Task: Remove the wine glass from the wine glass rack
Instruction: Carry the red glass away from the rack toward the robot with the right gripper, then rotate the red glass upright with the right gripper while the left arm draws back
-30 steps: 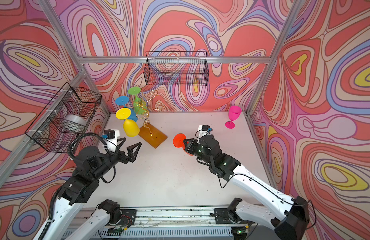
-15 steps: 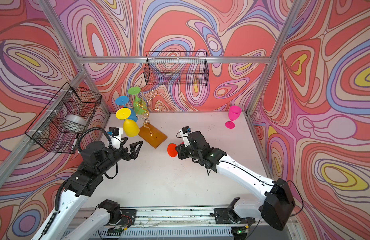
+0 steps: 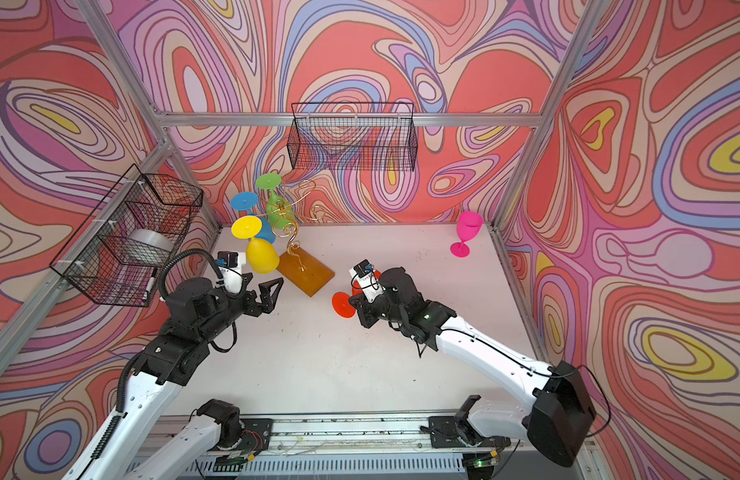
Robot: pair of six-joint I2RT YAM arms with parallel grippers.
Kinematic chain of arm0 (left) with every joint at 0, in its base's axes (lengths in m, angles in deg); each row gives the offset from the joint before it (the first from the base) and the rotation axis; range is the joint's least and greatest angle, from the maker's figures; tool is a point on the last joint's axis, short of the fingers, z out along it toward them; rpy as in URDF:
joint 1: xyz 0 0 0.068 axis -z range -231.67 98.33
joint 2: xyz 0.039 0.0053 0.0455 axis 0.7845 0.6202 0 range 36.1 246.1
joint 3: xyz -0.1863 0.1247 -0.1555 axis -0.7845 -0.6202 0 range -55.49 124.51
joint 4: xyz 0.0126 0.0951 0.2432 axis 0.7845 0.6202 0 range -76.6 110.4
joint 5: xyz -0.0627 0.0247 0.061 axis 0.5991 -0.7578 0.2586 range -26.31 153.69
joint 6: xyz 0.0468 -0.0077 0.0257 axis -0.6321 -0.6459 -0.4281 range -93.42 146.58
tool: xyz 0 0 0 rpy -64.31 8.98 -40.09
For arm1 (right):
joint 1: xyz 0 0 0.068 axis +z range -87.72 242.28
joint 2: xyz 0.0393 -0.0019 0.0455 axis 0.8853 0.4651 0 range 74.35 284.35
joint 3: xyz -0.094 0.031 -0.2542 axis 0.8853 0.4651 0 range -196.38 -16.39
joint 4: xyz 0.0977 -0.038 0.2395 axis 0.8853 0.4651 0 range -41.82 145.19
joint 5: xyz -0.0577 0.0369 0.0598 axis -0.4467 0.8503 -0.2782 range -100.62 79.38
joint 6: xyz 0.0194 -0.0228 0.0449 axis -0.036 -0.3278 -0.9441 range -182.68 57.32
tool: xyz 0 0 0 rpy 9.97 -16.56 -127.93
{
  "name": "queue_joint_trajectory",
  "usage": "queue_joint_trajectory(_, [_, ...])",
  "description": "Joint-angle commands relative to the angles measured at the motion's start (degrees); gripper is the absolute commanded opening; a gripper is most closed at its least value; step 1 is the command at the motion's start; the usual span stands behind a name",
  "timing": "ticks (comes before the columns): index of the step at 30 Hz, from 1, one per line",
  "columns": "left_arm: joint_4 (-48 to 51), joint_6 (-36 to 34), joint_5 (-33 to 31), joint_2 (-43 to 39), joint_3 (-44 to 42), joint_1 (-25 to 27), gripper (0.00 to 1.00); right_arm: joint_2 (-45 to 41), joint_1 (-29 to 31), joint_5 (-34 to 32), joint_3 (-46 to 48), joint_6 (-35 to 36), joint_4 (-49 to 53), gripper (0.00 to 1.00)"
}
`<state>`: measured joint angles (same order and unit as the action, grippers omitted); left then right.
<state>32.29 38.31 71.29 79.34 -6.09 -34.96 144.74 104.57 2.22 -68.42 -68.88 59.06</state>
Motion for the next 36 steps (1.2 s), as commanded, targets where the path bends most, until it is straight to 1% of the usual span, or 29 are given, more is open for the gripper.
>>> queue_joint_trajectory(1, [1.8, 2.7, 1.5, -0.2, 2.1, 0.0, 0.92, -3.2, 1.3, -2.1, 3.8, 6.8, -5.6, 0.0])
queue_joint_trajectory(6, [8.0, 7.8, 1.5, 1.5, 7.9, 1.5, 0.9, -6.9, 2.9, -6.9, 9.7, 11.6, -11.9, 0.0])
queue_joint_trajectory(9, [14.2, 11.4, 2.6, 1.1, 11.4, 1.6, 0.88, -7.3, 4.9, -10.7, 9.5, 13.6, -12.8, 0.0])
queue_joint_trajectory(14, [24.1, 18.4, 2.6, -2.0, 14.4, 1.5, 0.84, -7.7, 7.7, -13.5, 10.5, 15.4, -16.5, 0.0])
queue_joint_trajectory(21, [35.5, 28.9, 5.2, -6.0, 14.4, 1.5, 0.82, -6.7, 18.0, -24.5, 11.7, 23.3, -19.1, 0.0])
queue_joint_trajectory(24, [38.6, 32.6, 5.6, -7.4, 13.5, 1.5, 0.81, -6.4, 22.5, -29.8, 12.2, 26.6, -20.5, 0.0])
queue_joint_trajectory(28, [41.7, 36.0, 5.9, -7.7, 12.7, 1.5, 0.79, -6.0, 27.1, -34.8, 13.4, 29.9, -22.5, 0.0])
queue_joint_trajectory(33, [41.1, 42.3, 8.8, -8.4, 9.1, 1.5, 0.79, -3.7, 32.6, -41.6, 14.9, 35.0, -26.9, 0.0])
queue_joint_trajectory(36, [39.6, 46.2, 10.9, -8.9, 6.9, 1.5, 0.77, -1.8, 34.0, -43.4, 15.7, 37.5, -30.1, 0.0])
